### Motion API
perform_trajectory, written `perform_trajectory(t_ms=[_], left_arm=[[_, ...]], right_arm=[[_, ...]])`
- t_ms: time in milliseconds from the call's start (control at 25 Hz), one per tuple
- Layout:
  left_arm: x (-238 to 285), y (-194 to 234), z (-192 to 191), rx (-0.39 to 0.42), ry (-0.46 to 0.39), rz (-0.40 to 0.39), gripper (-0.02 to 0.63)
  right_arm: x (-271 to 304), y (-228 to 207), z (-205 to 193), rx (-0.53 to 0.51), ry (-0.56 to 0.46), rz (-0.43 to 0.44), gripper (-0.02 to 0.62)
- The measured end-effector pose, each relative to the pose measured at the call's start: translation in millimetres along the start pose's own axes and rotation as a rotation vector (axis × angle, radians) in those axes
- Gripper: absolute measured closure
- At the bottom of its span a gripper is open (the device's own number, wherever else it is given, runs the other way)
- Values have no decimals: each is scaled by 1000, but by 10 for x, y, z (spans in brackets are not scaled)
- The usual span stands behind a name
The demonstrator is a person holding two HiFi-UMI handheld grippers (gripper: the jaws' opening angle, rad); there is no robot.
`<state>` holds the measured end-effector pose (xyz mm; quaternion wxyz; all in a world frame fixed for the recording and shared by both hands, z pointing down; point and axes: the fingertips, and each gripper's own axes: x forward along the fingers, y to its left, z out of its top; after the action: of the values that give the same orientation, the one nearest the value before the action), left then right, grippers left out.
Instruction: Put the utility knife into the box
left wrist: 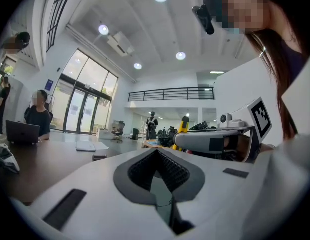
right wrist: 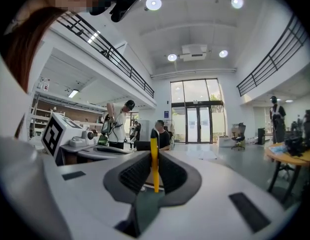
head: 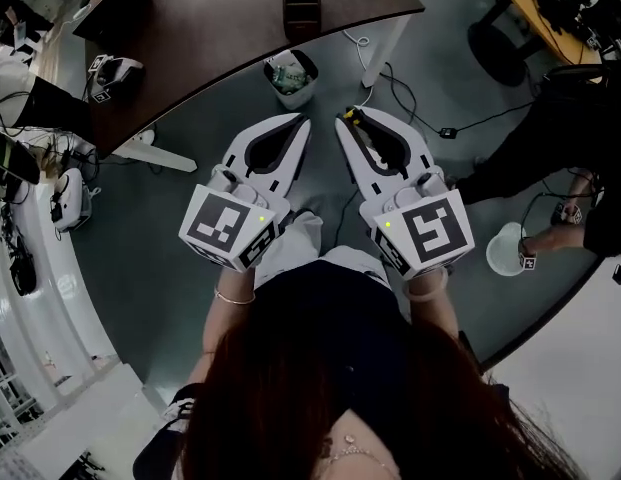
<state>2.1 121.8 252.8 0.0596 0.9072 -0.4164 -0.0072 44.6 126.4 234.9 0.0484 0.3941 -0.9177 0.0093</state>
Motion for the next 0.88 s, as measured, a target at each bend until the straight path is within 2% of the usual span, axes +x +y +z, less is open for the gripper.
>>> perform_trajectory(t_ms=[400, 680, 880], left_arm=[[468, 737, 52, -7, 9, -41, 604], [1071, 1249, -20, -23, 24, -39, 604], [1609, 1639, 101, -12, 30, -23, 604]], right_arm=[[806, -355, 19, 11, 16, -19, 538], [1390, -953, -89, 53, 14, -18, 538], [1881, -1441, -15, 60, 6, 11, 538]])
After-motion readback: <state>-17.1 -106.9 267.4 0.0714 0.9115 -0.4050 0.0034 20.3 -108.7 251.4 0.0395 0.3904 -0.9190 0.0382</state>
